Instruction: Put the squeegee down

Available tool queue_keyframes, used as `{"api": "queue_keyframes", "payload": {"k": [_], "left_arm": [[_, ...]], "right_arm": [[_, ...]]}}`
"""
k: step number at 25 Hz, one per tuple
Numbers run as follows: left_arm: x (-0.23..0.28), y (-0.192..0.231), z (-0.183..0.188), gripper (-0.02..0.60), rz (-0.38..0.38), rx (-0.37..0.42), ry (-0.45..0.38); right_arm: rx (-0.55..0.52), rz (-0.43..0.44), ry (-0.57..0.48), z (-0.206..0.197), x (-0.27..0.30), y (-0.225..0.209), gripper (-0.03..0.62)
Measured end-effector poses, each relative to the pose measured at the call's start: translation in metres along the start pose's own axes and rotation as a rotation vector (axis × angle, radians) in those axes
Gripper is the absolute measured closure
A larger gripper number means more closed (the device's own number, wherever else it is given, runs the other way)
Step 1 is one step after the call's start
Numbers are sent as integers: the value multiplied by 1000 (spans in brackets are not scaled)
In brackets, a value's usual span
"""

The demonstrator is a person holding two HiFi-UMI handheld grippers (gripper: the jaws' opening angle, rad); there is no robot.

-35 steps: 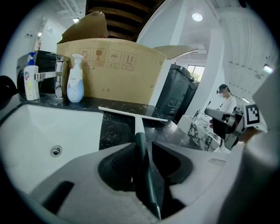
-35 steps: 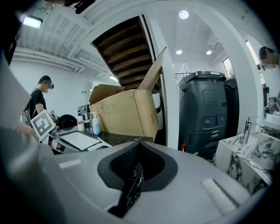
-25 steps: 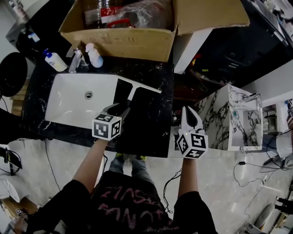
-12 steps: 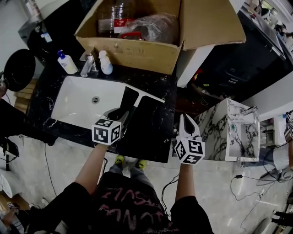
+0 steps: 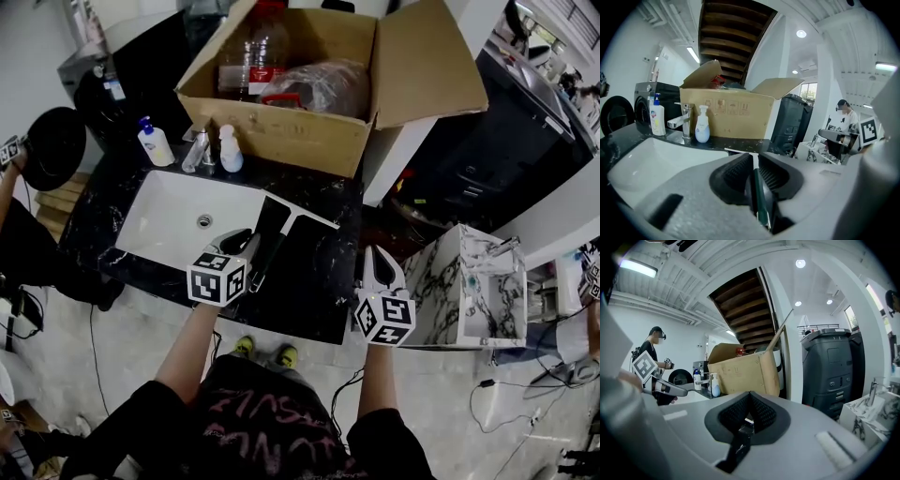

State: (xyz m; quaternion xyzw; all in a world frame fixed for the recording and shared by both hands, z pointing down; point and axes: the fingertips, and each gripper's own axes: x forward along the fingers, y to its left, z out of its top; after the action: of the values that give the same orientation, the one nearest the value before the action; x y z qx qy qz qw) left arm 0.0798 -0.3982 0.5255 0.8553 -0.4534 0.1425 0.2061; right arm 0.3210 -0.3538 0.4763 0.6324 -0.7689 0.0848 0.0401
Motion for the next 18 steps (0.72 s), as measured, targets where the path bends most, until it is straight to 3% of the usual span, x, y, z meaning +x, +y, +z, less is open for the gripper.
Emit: {"api": "queue_keyframes", "payload": {"k": [6, 9, 18], "left_arm": [[-16, 3, 22, 564, 35, 37, -65], [-22, 1, 36, 581, 29, 17, -114], [-39, -3, 72, 581, 43, 53, -212]], "right_arm": [[-17, 15, -28, 12, -7, 4, 589], [-25, 15, -37, 16, -10, 2, 589], [-58, 8, -78, 34, -17, -8, 589]]}}
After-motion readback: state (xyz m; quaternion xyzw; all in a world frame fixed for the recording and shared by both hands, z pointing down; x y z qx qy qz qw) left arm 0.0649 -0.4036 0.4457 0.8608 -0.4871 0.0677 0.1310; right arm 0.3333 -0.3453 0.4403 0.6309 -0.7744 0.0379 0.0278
